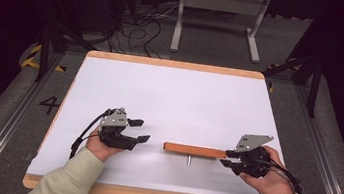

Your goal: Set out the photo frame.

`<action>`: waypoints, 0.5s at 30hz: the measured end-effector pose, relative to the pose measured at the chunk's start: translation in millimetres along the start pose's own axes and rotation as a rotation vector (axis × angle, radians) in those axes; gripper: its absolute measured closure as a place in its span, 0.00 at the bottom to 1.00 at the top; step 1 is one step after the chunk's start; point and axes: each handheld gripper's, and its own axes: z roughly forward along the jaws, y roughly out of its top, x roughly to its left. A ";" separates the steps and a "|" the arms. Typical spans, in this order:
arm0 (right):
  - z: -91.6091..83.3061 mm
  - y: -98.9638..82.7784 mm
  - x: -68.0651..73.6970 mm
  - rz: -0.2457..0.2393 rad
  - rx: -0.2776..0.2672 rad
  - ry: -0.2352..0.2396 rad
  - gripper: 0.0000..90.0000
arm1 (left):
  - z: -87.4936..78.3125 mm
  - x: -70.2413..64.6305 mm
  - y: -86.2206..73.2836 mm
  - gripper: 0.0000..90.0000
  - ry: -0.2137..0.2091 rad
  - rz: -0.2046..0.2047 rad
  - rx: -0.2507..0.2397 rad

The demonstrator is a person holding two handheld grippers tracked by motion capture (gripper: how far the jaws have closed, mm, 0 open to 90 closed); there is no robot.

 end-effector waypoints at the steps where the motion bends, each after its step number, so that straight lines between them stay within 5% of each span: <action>1: -0.8 -0.8 0.2 -0.005 0.009 0.010 0.82 | -0.3 0.0 -0.2 0.43 0.003 0.001 0.001; 7: 2.5 -3.5 5.6 -0.030 0.051 0.075 0.97 | -1.7 0.6 -1.3 0.43 0.010 -0.003 0.001; 15: 14.7 -5.0 7.6 -0.028 0.047 0.106 1.00 | -2.5 1.8 -2.1 0.43 0.016 -0.007 0.002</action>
